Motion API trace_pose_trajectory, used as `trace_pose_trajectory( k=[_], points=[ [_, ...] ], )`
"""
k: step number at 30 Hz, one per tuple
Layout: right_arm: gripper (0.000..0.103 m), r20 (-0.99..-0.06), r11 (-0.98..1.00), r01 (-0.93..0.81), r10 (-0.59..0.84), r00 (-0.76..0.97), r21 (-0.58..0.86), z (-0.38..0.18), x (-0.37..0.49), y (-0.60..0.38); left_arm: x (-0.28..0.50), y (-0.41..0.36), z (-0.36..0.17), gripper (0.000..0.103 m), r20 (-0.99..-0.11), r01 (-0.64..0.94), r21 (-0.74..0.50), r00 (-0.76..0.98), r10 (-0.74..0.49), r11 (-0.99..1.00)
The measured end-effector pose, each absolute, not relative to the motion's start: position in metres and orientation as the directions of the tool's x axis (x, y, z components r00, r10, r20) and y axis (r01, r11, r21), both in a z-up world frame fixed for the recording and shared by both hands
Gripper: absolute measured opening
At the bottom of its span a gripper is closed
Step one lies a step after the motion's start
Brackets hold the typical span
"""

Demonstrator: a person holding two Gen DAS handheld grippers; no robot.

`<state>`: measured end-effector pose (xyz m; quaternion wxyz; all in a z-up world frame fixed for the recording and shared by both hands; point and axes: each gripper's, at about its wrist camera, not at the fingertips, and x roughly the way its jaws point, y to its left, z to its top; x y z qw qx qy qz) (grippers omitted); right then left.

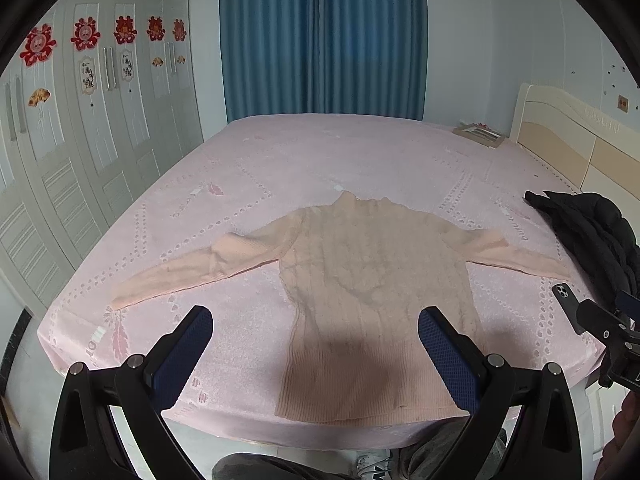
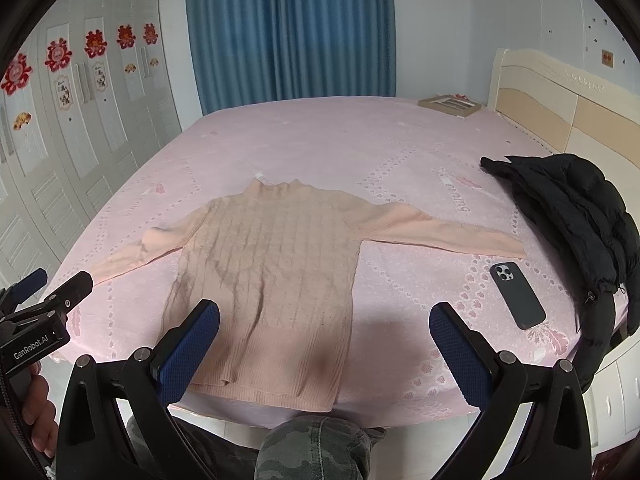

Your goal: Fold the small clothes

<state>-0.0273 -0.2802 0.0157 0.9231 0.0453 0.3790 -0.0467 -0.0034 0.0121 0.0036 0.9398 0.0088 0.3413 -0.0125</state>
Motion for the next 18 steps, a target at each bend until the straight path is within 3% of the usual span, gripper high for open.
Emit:
trace_pose_trajectory(
  k=[18],
  points=[
    [0.103,-0.704,0.991,0.122,-0.055,0.709,0.046,0.0117,-0.0281,-0.2780,-0.0050,0.0092,-0.0013,0.103,-0.646,0.031,0.019,0.763,-0.012,0.999]
  ],
)
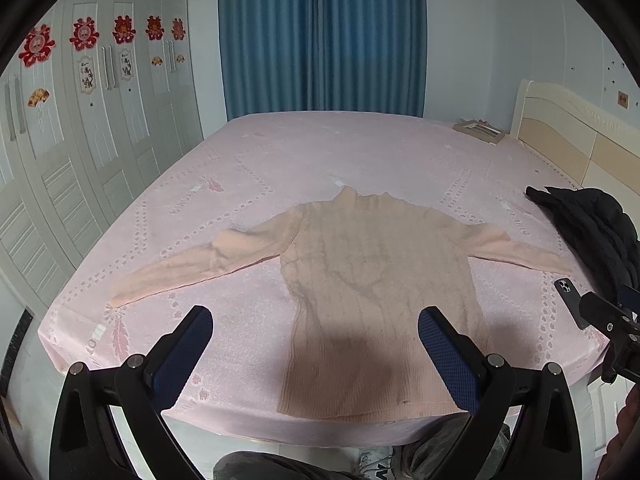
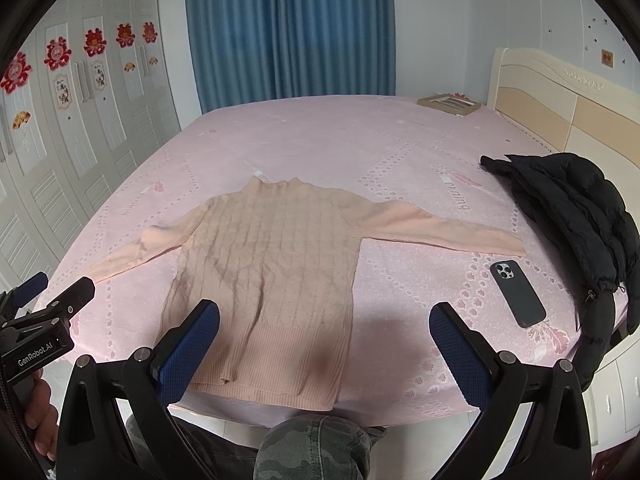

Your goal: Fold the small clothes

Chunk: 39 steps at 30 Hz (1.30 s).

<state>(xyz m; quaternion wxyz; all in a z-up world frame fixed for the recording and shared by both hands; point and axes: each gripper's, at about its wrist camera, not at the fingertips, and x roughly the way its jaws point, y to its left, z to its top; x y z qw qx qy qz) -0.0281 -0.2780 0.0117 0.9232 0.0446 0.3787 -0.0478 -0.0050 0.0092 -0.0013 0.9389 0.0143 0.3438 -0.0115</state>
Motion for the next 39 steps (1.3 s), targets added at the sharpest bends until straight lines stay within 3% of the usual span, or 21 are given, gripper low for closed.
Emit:
trace_pose_trajectory(
  k=[39],
  points=[
    [0.103,-0.684,0.994,0.100,-0.047,0.728,0.039,0.019,-0.023,-0.267,0.003,0.023,0.006,0.103,-0.633,0.023,0.027,0.774,-0.001,0.999]
  ],
)
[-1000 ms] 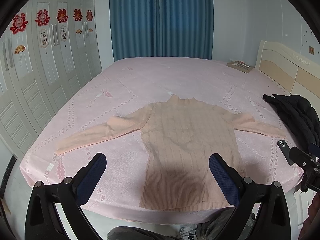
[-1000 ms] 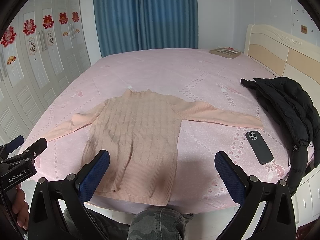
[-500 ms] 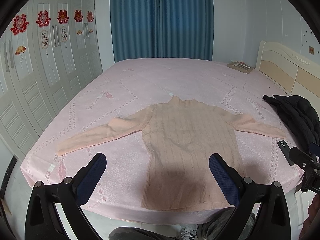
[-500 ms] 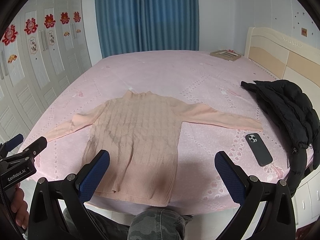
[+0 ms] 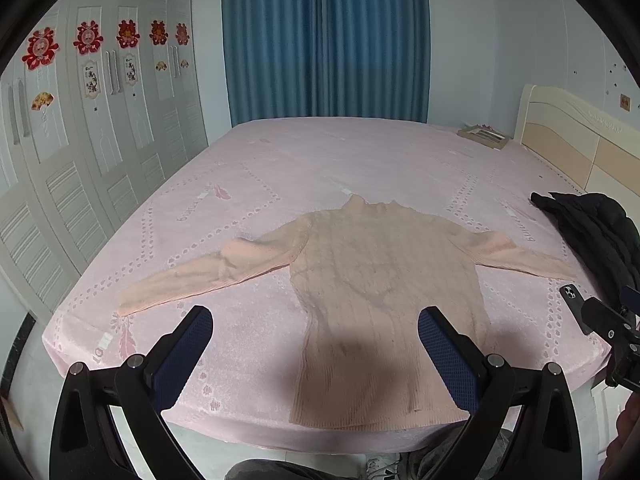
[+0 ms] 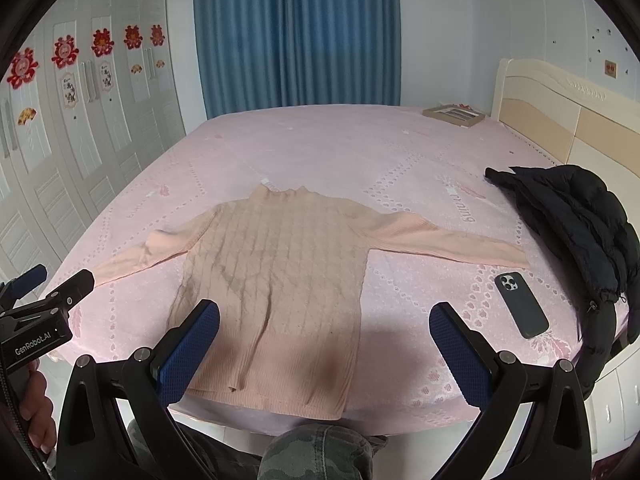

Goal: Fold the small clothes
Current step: 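Grasp the sweater sleeve cuff with the left gripper and lift it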

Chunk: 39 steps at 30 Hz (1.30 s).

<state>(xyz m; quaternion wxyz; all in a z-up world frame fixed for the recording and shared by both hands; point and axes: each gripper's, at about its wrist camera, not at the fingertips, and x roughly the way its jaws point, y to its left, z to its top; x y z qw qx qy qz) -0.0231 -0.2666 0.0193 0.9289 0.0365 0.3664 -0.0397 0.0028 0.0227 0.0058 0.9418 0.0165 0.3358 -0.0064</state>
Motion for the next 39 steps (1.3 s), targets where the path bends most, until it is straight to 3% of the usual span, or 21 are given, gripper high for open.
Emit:
trace_pose_trajectory(
  k=[10,19,22,29,32,39],
  points=[
    [0.103,-0.685,0.997,0.076,-0.039,0.728,0.024,0.007,0.005,-0.254,0.035,0.032,-0.010,0.103,-0.640,0.024,0.023,0.769,-0.004,0.999],
    [0.103,-0.724,0.999,0.027,0.003,0.690,0.030,-0.031,0.064,-0.242,0.097,0.080,-0.085,0.103,-0.743,-0.058,-0.063,0.669,-0.008,0.996],
    [0.103,-0.741,0.999,0.021,0.009,0.671,0.031,-0.048,0.088,-0.237,0.119,0.107,-0.117,0.095,-0.790,-0.108,-0.090,0.613,-0.005,0.990],
    [0.102,-0.742,1.000,-0.022,0.023,0.670,0.012,-0.074,0.152,-0.213,0.148,0.189,-0.174,0.094,-0.828,-0.285,-0.096,0.555,0.083,0.954],
    [0.103,-0.738,0.999,-0.035,0.052,0.673,0.038,-0.084,0.179,-0.205,0.153,0.234,-0.195,0.087,-0.835,-0.377,-0.144,0.542,0.092,0.915],
    [0.101,-0.750,0.997,-0.066,0.075,0.657,0.042,-0.135,0.210,-0.199,0.166,0.310,-0.214,0.087,-0.773,-0.449,-0.295,0.631,0.066,0.843]
  ],
)
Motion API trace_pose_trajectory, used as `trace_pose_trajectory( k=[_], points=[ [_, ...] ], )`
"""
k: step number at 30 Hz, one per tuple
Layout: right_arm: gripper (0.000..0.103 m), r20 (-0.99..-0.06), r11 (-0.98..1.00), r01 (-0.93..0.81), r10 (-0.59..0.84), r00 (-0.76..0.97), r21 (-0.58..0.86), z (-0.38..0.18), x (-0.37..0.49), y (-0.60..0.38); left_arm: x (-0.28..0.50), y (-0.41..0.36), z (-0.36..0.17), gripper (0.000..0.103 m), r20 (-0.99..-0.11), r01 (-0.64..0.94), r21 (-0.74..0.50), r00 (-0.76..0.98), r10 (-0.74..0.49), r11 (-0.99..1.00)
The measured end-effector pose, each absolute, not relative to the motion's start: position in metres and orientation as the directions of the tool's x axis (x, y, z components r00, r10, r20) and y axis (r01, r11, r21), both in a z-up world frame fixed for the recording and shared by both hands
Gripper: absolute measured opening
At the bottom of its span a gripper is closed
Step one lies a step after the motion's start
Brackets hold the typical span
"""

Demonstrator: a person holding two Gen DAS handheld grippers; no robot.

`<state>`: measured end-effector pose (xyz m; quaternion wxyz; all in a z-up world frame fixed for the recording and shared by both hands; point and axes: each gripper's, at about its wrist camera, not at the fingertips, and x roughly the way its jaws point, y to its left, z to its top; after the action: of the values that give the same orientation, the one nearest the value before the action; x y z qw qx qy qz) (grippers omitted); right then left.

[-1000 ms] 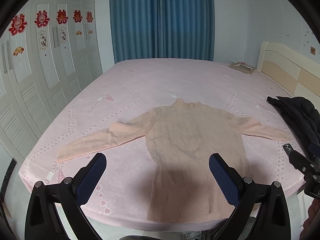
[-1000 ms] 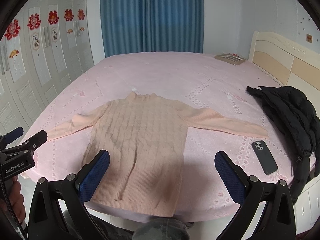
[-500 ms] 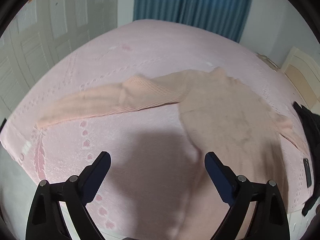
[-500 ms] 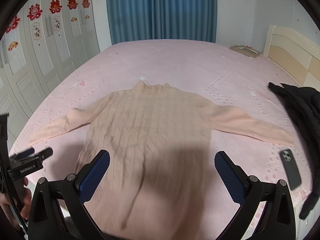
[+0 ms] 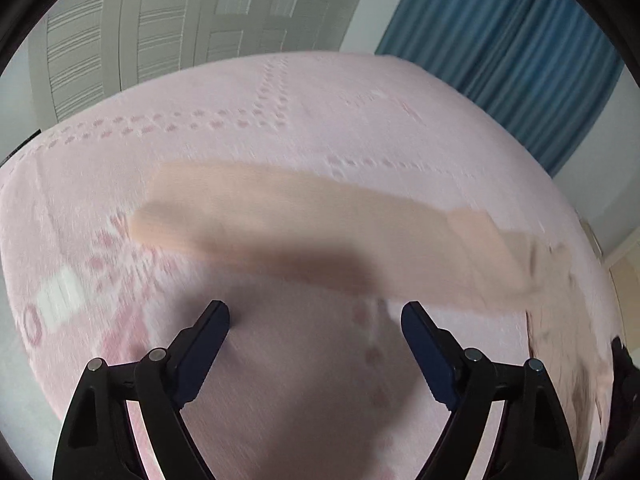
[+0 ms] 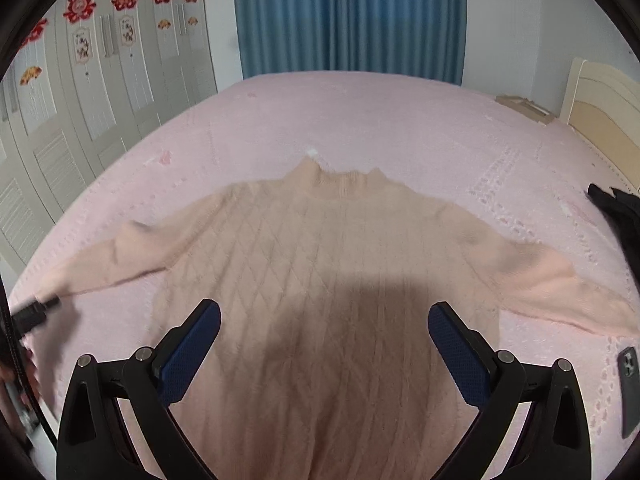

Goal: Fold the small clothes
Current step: 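Grasp the sweater sleeve cuff with the left gripper and lift it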

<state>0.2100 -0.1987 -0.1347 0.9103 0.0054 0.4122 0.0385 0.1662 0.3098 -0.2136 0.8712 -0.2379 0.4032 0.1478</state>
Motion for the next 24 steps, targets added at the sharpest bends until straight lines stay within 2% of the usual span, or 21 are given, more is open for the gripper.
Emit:
trace_pose_trajectory(
  k=[4,7,8,9,10,11,14,18,24],
  points=[
    [0.100,-0.765,0.997,-0.057,0.073,0.640,0.048,-0.152,0.205,-0.216,0.172,0.349,-0.223,0.084,-0.744,-0.522,-0.367,0.661,0.094,0.770],
    [0.100,-0.750,0.997,-0.011,0.065,0.658,0.078,-0.154,0.201,-0.236,0.189,0.366,-0.222,0.076,-0.748,-0.592,-0.361,0.645,0.155,0.720],
    [0.100,-0.745,0.995,0.011,0.066,0.663,0.098,-0.154,0.200,-0.245,0.195,0.368,-0.221,0.060,-0.763,-0.637,-0.314,0.611,0.211,0.704],
    [0.100,-0.740,0.990,0.043,0.070,0.669,0.133,-0.154,0.197,-0.255,0.197,0.368,-0.220,0.031,-0.772,-0.661,-0.280,0.586,0.246,0.696],
    [0.100,-0.735,0.984,0.066,0.077,0.674,0.163,-0.154,0.194,-0.264,0.205,0.368,-0.218,0.017,-0.784,-0.684,-0.242,0.556,0.277,0.688],
    [0.100,-0.725,0.974,0.094,0.087,0.683,0.206,-0.152,0.190,-0.275,0.214,0.367,-0.216,0.011,-0.790,-0.680,-0.239,0.551,0.268,0.693],
    [0.100,-0.713,0.964,0.120,0.090,0.696,0.239,-0.146,0.187,-0.293,0.227,0.354,-0.194,0.011,-0.769,-0.652,-0.193,0.565,0.299,0.734],
    [0.100,-0.699,0.972,0.167,-0.006,0.715,0.163,-0.141,0.175,-0.308,0.251,0.288,-0.140,0.011,-0.689,-0.523,-0.109,0.653,0.315,0.845],
    [0.100,-0.709,0.970,0.204,-0.050,0.704,0.134,-0.148,0.168,-0.336,0.292,0.161,-0.088,0.010,-0.619,-0.301,-0.046,0.757,0.209,0.953]
  ],
)
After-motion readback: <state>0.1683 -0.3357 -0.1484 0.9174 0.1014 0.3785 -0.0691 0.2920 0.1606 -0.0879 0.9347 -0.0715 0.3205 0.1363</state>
